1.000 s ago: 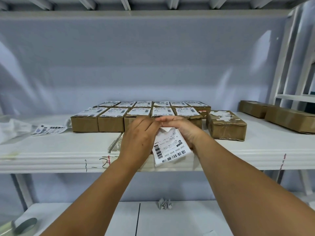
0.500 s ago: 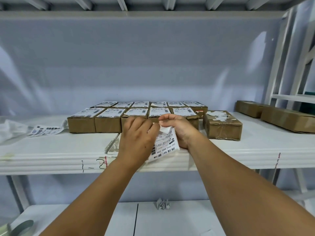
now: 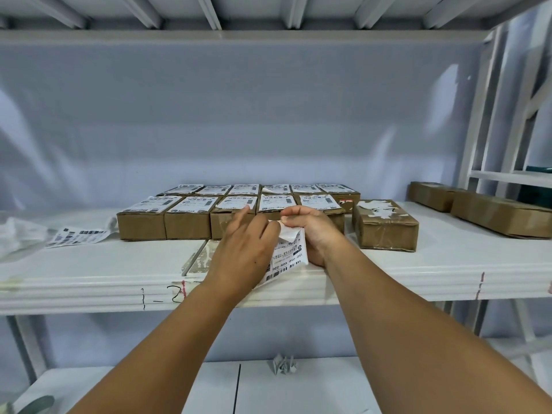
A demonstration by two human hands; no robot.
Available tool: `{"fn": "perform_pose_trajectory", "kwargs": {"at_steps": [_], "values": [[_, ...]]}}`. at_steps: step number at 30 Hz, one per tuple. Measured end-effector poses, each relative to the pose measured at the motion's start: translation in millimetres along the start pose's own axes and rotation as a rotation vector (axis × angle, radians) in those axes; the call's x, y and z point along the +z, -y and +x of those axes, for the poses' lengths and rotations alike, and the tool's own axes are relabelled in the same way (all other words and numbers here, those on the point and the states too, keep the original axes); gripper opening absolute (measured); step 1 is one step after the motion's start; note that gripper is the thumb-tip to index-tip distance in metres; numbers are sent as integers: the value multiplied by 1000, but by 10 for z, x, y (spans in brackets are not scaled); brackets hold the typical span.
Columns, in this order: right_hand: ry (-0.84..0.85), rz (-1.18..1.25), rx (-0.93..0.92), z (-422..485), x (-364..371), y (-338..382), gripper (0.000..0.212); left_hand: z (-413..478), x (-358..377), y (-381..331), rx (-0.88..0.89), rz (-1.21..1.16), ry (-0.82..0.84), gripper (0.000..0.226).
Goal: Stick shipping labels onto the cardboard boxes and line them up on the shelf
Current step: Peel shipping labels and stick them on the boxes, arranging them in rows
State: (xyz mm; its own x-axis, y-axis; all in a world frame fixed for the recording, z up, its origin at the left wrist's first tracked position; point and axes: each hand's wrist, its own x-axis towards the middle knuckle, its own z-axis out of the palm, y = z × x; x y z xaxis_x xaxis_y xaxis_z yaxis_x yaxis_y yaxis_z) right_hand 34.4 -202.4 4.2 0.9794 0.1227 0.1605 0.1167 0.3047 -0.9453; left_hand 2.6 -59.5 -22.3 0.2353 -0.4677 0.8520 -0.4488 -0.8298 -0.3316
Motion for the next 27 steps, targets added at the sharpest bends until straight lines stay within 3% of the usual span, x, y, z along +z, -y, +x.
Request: {"fn": "perform_pose_trajectory", "kwargs": {"at_steps": [4,7,13,16,18,20,24,27], "values": [[-23,-3,13,27,-16,3,25,-47,43,6,-78,-4,-17,27],[19,-10,11,36,-14,1,22,-56,55,20,-135,-70,-63,8],[168,-29,9,63,10,-41,34,-14,-101,69,-714,-685,-29,15],[211,-98,0,59,17,-45,42,42,-151,151,-973,-1143,-31,22],[286,-178,-14,20,23,-40,40,45,-162,193,-974,-1290,-25,20],[319,-192,-6,-18,47,-30,27,10,-166,219,-935,-1250,5,21],[266,-148,30,-7,50,-54,12,-73,-181,236,-883,-1126,19,24],[225,-148,27,-1,52,-64,11,-30,-182,220,-946,-1167,52,15]]}}
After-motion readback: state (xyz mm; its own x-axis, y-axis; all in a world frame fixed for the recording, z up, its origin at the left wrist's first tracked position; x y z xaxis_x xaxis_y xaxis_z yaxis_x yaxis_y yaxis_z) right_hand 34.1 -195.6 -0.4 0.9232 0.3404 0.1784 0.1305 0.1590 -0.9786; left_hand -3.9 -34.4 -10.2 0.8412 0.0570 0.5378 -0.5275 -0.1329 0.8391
